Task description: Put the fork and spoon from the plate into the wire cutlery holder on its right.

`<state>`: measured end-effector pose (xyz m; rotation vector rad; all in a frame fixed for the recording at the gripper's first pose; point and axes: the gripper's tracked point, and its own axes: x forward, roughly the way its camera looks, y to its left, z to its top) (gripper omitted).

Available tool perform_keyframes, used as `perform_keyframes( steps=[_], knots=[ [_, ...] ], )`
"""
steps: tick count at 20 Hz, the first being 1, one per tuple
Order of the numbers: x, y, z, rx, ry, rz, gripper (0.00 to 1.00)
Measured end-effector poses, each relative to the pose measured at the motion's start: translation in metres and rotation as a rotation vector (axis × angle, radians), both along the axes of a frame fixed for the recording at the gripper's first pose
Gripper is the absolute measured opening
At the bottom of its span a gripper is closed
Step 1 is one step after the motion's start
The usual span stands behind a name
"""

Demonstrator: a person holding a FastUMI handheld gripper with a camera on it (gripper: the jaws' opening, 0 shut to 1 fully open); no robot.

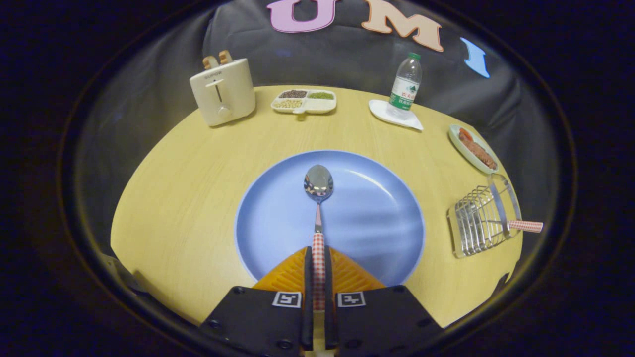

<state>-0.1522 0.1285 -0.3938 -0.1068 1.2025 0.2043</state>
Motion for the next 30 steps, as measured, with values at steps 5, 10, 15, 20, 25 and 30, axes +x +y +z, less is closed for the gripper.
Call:
perform_keyframes(
  steps=[5,10,15,20,25,30],
  knots=[
    [0.012,-0.014,0.019,0.015,-0.003,0.055,0.12],
    [0.030,-0.036,0.043,0.028,-0.025,0.078,0.12],
    [0.045,-0.062,0.068,0.036,-0.047,0.119,0.12],
    [0.054,-0.087,0.084,0.052,-0.030,0.149,0.12],
    [0.058,-0.120,0.106,0.034,-0.013,0.208,0.12],
    [0.061,-0.158,0.121,-0.001,0.026,0.305,0.12]
  ],
)
